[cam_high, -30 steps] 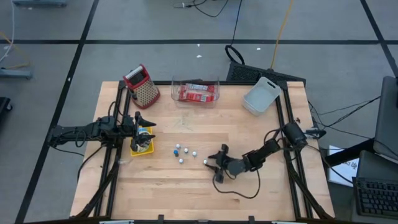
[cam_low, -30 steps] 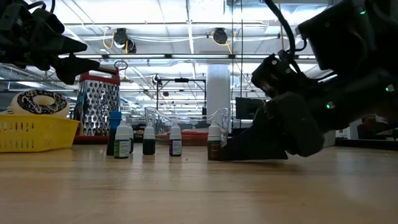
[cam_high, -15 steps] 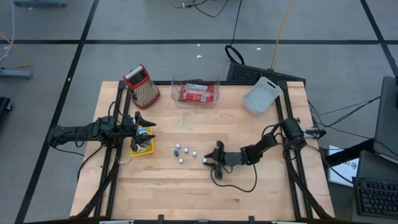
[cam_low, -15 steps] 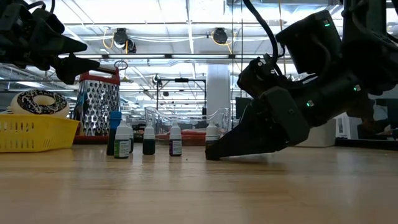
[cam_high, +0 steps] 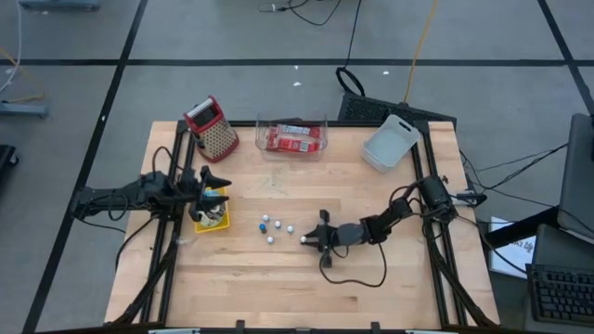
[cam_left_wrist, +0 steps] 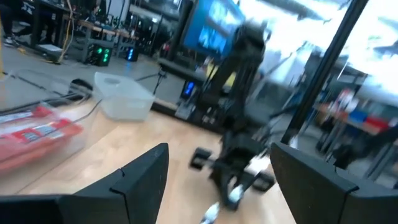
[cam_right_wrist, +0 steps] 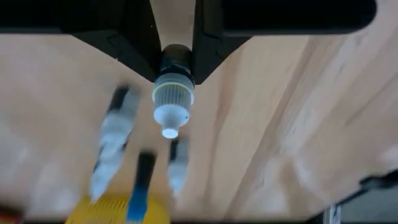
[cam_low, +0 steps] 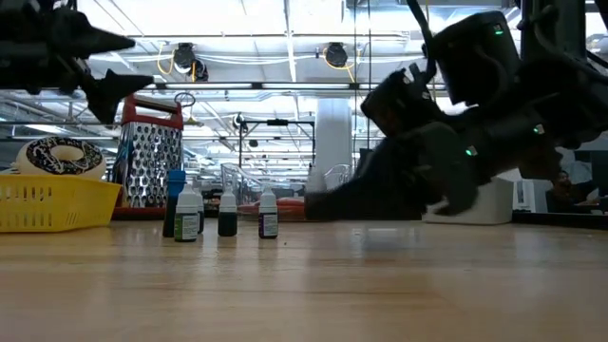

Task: Pick & Place Food Item
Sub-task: Put the yellow food coloring bottle into the white bin

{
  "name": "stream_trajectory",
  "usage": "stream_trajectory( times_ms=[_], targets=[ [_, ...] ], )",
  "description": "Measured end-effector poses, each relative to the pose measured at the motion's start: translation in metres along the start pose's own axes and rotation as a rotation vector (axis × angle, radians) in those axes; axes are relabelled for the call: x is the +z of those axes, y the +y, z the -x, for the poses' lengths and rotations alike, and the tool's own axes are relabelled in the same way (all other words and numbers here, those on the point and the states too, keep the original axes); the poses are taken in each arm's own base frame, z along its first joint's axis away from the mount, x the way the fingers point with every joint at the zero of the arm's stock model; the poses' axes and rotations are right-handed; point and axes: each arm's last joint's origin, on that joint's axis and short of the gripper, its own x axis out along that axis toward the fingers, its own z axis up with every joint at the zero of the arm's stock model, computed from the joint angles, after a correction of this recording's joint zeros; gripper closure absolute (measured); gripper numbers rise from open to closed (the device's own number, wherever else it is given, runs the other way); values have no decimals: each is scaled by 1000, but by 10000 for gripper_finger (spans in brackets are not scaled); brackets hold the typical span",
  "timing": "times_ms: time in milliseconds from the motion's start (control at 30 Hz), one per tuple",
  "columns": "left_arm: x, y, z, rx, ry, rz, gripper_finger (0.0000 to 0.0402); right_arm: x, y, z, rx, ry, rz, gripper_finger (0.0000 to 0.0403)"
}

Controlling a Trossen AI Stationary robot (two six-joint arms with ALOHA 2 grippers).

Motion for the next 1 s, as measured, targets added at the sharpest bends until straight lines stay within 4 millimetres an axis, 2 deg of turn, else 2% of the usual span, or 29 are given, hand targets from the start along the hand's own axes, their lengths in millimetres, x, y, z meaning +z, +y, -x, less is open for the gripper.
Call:
stream_trajectory(
  times_ms=[267,533,667,1000],
  targets=[
    [10,-3,1,-32,-106,114,121,24,-4,3,-14,-161,29,333],
    [10,-2,-5,25,-119,156,121,64,-18,17,-64,-176,81,342],
    [7,-4,-15,12,-79,105,121,80,-27,26,-87,-151,67,338],
    [-13,-11,-52,67,33,-26,121,89,-31,32,-53,-126,59,339]
  ],
)
